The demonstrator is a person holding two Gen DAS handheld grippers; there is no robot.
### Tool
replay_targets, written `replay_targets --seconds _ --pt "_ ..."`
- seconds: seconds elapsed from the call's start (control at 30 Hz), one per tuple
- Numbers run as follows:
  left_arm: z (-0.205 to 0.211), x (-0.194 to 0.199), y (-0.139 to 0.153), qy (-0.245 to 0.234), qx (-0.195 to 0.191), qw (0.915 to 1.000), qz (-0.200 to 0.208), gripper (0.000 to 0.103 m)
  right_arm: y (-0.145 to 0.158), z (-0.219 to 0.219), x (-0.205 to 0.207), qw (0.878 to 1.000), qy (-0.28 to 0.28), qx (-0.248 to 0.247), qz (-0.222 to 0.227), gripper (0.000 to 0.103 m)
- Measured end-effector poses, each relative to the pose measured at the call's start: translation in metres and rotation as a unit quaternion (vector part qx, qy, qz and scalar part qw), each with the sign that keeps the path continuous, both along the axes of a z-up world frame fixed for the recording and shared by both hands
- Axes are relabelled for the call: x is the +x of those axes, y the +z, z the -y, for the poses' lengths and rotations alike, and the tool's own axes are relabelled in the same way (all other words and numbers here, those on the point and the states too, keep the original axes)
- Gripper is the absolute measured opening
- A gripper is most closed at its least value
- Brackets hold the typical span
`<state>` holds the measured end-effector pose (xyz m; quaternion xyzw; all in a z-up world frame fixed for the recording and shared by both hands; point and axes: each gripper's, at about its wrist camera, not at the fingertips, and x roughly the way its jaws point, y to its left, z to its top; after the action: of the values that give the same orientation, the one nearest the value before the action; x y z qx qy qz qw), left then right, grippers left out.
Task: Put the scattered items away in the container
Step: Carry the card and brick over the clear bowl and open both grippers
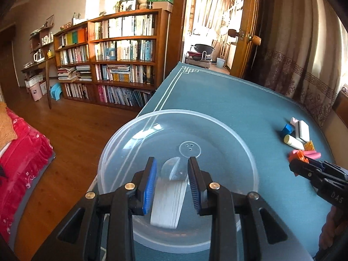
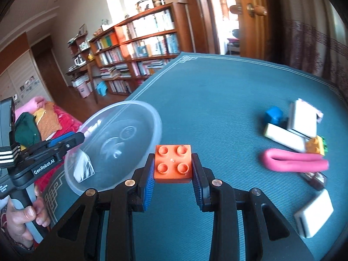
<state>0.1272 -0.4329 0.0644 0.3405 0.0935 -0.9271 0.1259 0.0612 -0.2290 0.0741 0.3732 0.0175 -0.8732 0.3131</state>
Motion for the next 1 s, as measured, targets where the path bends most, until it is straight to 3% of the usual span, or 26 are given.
replay_targets --seconds 0.17,0.27,0.3,0.33,0.5,0.57,0.63,1.0 --pt "0.009 0.004 -0.002 0.007 0.002 1.0000 0.004 0.035 -0.002 0.029 -0.006 1.000 0.027 -0.003 0.009 0.034" --pt "0.015 0.010 -0.001 0.010 0.006 0.9999 0.001 0.065 -0.004 0.043 -0.007 0.999 0.042 -0.003 0.015 0.034" --pt "0.016 0.013 0.000 0.013 0.006 0.9999 -0.005 0.081 -0.004 0.046 -0.009 0.999 0.046 -0.003 0.018 0.034" --pt "0.016 0.016 0.001 0.015 0.004 0.9998 -0.011 0.085 -0.006 0.049 -0.009 0.999 0.049 -0.004 0.023 0.034" --pt "0.016 0.020 0.004 0.032 -0.020 0.9992 -0.012 0.092 -0.015 0.056 -0.016 0.997 0.058 -0.009 0.049 0.034" --pt "0.016 0.020 0.003 0.038 -0.025 0.9989 -0.011 0.094 -0.018 0.056 -0.018 0.997 0.058 -0.007 0.052 0.043" --pt "0.017 0.020 0.002 0.038 -0.021 0.9990 -0.010 0.094 -0.019 0.053 -0.017 0.997 0.054 -0.013 0.046 0.062" --pt "0.012 0.021 0.000 0.035 -0.028 0.9989 -0.012 0.094 -0.017 0.037 -0.008 0.998 0.044 -0.024 0.022 0.062"
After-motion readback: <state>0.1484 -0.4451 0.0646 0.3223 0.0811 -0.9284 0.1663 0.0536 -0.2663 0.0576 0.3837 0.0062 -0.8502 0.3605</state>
